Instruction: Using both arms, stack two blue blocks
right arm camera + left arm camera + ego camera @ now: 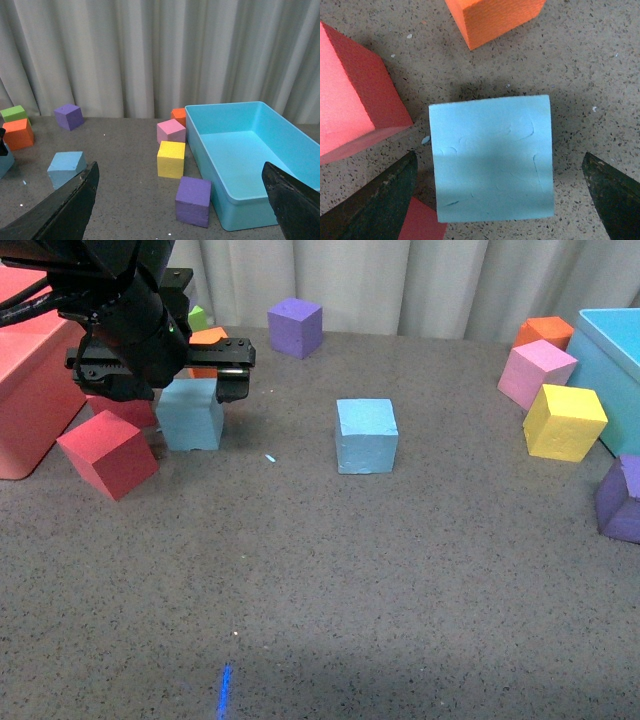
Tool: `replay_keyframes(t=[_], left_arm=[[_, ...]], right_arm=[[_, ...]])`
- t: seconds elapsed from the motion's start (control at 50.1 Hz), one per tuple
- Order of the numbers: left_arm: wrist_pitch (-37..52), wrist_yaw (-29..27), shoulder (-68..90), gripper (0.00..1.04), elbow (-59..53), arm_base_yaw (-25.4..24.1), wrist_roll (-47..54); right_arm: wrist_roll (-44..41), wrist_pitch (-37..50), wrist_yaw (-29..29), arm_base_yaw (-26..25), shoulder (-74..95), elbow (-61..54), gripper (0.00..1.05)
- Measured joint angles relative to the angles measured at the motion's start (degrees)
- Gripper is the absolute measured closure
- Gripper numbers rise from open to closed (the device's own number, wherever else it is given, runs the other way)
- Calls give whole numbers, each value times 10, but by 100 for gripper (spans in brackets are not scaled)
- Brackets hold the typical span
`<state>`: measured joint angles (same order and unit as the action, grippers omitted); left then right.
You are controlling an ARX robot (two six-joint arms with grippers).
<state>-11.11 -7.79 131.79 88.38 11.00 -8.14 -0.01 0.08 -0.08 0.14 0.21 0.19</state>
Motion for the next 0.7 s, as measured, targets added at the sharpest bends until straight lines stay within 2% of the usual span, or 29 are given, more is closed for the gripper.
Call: replay_keyframes(t=[0.419, 0.499, 0.639, 0.699], left_arm=[[-44, -12, 56, 7, 58, 1, -14], [-57, -12, 59, 17, 62, 1, -15], [-59, -10, 57, 44, 62, 3, -26], [-59, -7, 51, 50, 57, 5, -32]], right_arm=[[0, 0, 0, 0, 0, 0, 10], [0, 0, 0, 0, 0, 0, 10], [0, 0, 0, 0, 0, 0, 10], [0, 0, 0, 0, 0, 0, 10]])
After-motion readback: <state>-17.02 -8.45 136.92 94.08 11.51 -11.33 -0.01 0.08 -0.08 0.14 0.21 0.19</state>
